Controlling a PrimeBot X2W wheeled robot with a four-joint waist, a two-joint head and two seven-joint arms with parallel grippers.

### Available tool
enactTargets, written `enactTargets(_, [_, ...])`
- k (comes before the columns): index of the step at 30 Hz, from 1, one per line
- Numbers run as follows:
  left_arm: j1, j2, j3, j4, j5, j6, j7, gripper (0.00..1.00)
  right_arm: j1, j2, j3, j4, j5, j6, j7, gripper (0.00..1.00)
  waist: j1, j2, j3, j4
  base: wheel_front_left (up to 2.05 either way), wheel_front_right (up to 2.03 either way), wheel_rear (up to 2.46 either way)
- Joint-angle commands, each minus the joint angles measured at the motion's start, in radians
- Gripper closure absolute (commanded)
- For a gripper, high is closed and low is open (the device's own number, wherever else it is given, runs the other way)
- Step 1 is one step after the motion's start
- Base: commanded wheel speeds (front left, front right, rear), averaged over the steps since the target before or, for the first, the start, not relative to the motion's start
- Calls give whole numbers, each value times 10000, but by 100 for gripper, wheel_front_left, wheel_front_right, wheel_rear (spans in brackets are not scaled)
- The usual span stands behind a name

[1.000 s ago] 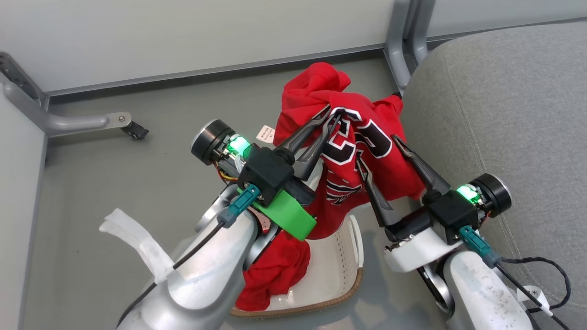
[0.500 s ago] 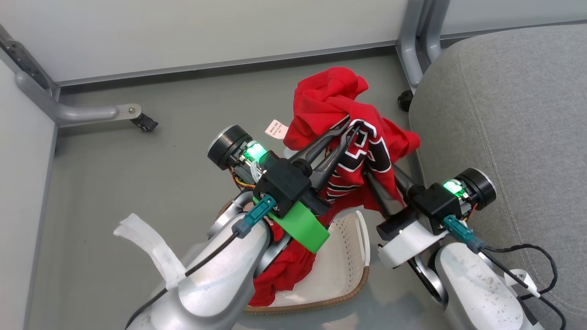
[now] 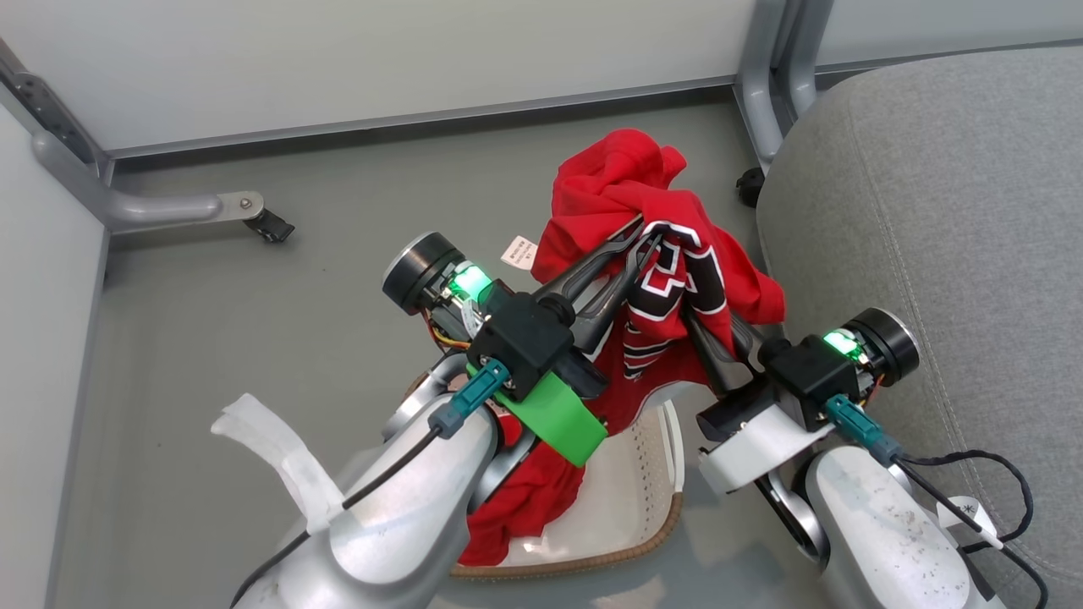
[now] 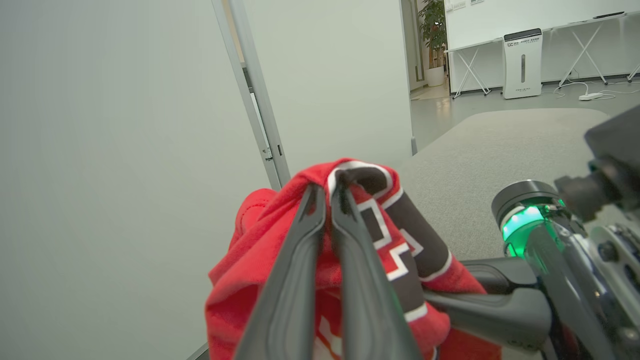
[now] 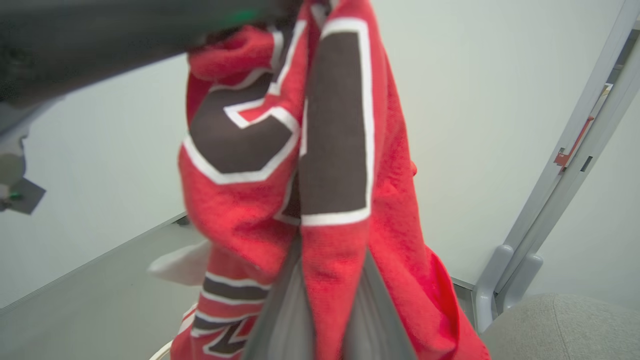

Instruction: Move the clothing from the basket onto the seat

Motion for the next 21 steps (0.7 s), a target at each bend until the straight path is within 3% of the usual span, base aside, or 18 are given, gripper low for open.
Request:
enactTargets(1, [160,16,-21,23,62,-21,-37,100,84,-27,-31,-50,60,-3,-49,100,0,0,-14,2,0,0,0])
enactTargets(7, [162,71,-7,3,73,-22,-37,100,126,-1,-126,-76,141,-3,-49,100,0,0,1,-3,0,0,0])
enactTargets(9, [166,69,26,-41,78,-21,-37,47,142,7,-135,-88,144,-3,-49,100,0,0,21,-15,0,0,0])
enactTargets(10, [170,71,37,-67,76,-23,-37,0,156,10,-136,-88,141,-3,-49,100,0,0,35,-22,0,0,0])
enactTargets(21, [205,158,145,-120,157,-22,-36,0,246,71,-441,-98,170,-3,-49,100,0,0,162,-154,0,0,0])
